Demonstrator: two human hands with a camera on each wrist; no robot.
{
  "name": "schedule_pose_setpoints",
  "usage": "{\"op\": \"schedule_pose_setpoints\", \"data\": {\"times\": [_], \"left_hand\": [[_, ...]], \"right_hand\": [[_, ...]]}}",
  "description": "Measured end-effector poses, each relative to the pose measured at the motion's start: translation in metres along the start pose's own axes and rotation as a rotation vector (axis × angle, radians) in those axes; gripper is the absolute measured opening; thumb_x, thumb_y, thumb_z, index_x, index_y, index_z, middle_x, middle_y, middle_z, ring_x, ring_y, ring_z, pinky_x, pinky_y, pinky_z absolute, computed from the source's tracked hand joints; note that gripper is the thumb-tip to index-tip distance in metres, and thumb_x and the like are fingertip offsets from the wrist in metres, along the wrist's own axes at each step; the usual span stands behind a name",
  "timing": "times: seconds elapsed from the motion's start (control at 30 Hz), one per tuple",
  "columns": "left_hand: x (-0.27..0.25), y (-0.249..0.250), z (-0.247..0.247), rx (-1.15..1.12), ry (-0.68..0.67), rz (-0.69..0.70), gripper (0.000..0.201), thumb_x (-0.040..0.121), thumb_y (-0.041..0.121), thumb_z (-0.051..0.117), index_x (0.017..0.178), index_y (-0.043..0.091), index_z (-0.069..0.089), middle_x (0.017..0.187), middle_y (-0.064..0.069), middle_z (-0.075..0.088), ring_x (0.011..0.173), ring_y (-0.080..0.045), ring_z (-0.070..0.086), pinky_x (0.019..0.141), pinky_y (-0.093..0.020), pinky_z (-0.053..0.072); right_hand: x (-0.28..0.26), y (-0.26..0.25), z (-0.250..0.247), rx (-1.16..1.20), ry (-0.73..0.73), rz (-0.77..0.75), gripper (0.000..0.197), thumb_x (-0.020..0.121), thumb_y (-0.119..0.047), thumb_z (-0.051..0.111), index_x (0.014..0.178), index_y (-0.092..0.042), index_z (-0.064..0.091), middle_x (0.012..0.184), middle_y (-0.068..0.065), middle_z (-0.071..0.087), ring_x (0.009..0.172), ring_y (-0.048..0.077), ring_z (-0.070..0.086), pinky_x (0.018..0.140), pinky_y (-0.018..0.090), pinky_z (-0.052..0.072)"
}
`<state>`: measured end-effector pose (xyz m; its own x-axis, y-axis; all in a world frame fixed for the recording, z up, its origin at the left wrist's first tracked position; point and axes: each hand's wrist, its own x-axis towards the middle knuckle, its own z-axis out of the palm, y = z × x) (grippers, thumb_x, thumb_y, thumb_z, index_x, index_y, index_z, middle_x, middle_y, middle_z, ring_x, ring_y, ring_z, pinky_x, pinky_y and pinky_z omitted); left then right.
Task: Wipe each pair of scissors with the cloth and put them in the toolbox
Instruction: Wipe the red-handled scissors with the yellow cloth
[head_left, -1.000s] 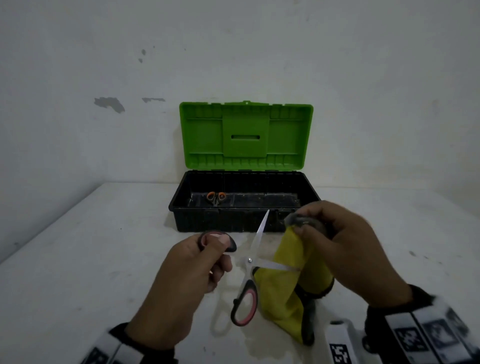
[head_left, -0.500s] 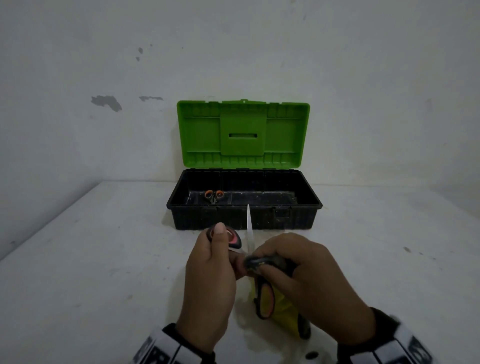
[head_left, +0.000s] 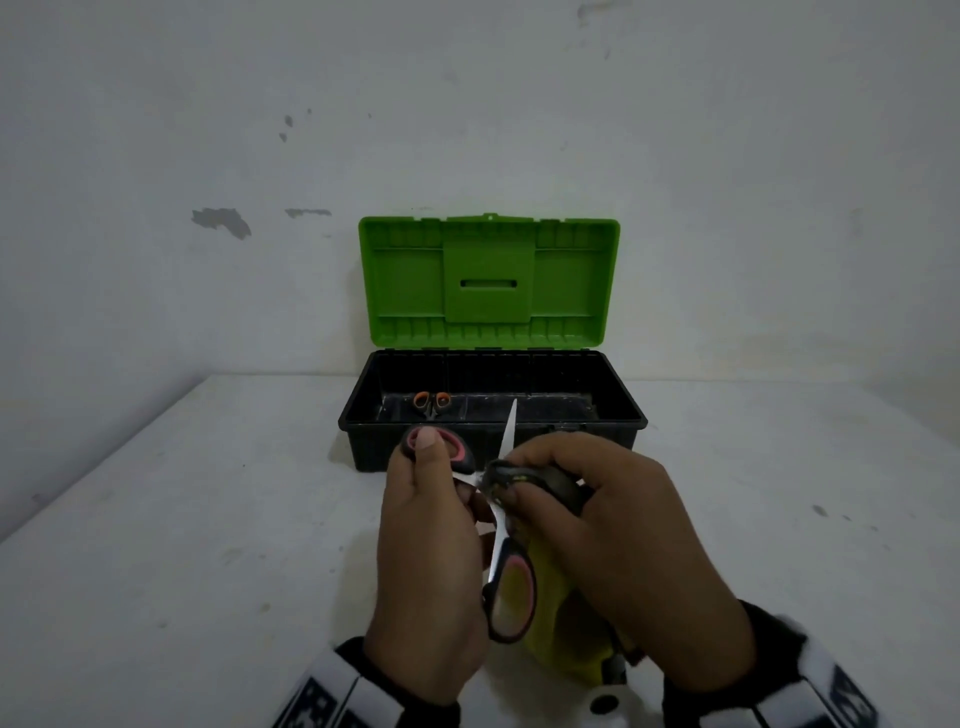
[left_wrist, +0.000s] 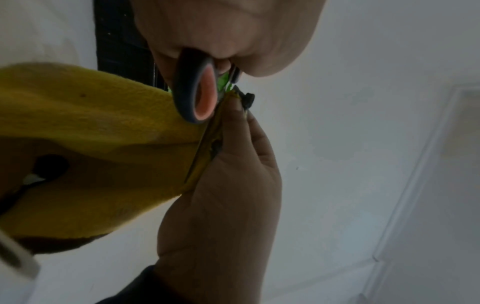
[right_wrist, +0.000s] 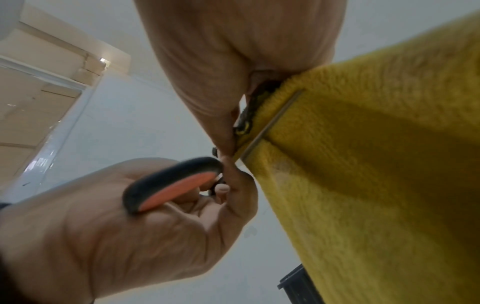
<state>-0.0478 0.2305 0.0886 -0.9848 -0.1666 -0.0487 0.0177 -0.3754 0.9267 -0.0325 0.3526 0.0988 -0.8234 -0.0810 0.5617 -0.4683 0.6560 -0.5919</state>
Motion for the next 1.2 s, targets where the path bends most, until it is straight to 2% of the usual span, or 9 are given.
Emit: {"op": "schedule_pose_setpoints", "data": {"times": [0.17,0.27,0.37,0.57,0.67,0.87,0.93,1.0,1.2], "left_hand": [[-0.003,0.006,0.002,-0.107,-0.094,-0.103,0.034,0.099,0.045,0.039,0.125,0.031,0.055,0.085,-0.005,0.055,0.074,-0.021,0.062,0.051,-0.032,0.052],[-0.004,0.005,0.004,-0.092,-0.096,-0.102,0.031,0.099,0.045,0.04,0.126,0.043,0.054,0.092,0.0,0.061,0.083,-0.021,0.065,0.064,-0.041,0.057],[-0.001,-0.001,0.004,0.086,-0.025,0.045,0.028,0.1,0.046,0.038,0.086,0.056,0.061,0.091,-0.001,0.065,0.088,-0.026,0.066,0.079,-0.053,0.057],[-0.002,-0.011,0.003,0.413,0.036,0.391,0.025,0.097,0.028,0.034,0.085,0.01,0.048,0.068,-0.011,0.047,0.05,-0.009,0.041,0.045,-0.019,0.037],[-0.002,-0.015,0.006,0.465,0.037,0.453,0.027,0.093,0.031,0.033,0.085,0.009,0.048,0.069,-0.019,0.049,0.051,-0.017,0.041,0.044,-0.026,0.037],[0.002,-0.015,0.001,0.528,0.022,0.529,0.022,0.1,0.024,0.035,0.082,0.015,0.045,0.059,-0.009,0.042,0.043,-0.012,0.041,0.039,-0.025,0.043],[0.0,-0.012,0.003,0.486,-0.028,0.47,0.028,0.097,0.036,0.032,0.084,0.016,0.046,0.062,-0.016,0.043,0.05,-0.038,0.049,0.042,-0.049,0.05],[-0.002,-0.008,0.005,0.442,-0.064,0.41,0.032,0.097,0.038,0.029,0.085,0.013,0.045,0.064,-0.02,0.043,0.053,-0.05,0.051,0.04,-0.055,0.048],[0.006,-0.006,-0.002,0.491,-0.067,0.458,0.033,0.099,0.03,0.032,0.077,0.007,0.043,0.062,-0.024,0.047,0.043,-0.032,0.053,0.038,-0.042,0.05]], "right_hand": [[-0.002,0.003,-0.005,-0.122,0.044,-0.078,0.017,0.08,-0.023,0.071,0.096,-0.029,0.072,0.089,-0.016,0.067,0.086,-0.001,0.057,0.074,0.006,0.047],[-0.001,0.002,-0.006,-0.094,0.017,-0.03,0.018,0.084,-0.02,0.072,0.098,-0.03,0.072,0.09,-0.016,0.068,0.085,-0.001,0.058,0.076,0.007,0.047],[-0.001,0.0,-0.003,-0.053,-0.044,0.033,0.018,0.087,-0.023,0.067,0.101,-0.035,0.069,0.089,-0.02,0.066,0.084,-0.002,0.059,0.077,0.01,0.047],[-0.001,0.004,-0.001,0.019,0.037,0.071,0.016,0.087,-0.016,0.069,0.08,-0.027,0.06,0.067,-0.014,0.061,0.071,-0.003,0.059,0.059,0.005,0.042],[0.005,0.014,-0.003,0.012,0.16,0.082,0.023,0.085,-0.015,0.071,0.072,-0.021,0.053,0.071,-0.007,0.056,0.064,0.002,0.054,0.054,0.005,0.037],[-0.005,0.007,0.0,0.002,0.082,0.033,0.027,0.084,-0.016,0.072,0.07,-0.027,0.052,0.065,-0.006,0.058,0.067,0.008,0.056,0.054,0.006,0.039],[0.001,0.016,-0.003,0.039,0.161,0.079,0.024,0.084,-0.02,0.072,0.069,-0.022,0.053,0.067,-0.005,0.056,0.064,0.008,0.055,0.052,0.008,0.039],[0.005,0.02,-0.005,0.077,0.235,0.124,0.025,0.083,-0.023,0.074,0.068,-0.02,0.053,0.064,-0.004,0.054,0.06,0.009,0.053,0.05,0.009,0.038],[-0.001,0.012,0.0,0.128,0.153,0.136,0.027,0.081,-0.023,0.075,0.067,-0.025,0.052,0.064,-0.006,0.057,0.056,0.005,0.053,0.049,0.008,0.038]]}}
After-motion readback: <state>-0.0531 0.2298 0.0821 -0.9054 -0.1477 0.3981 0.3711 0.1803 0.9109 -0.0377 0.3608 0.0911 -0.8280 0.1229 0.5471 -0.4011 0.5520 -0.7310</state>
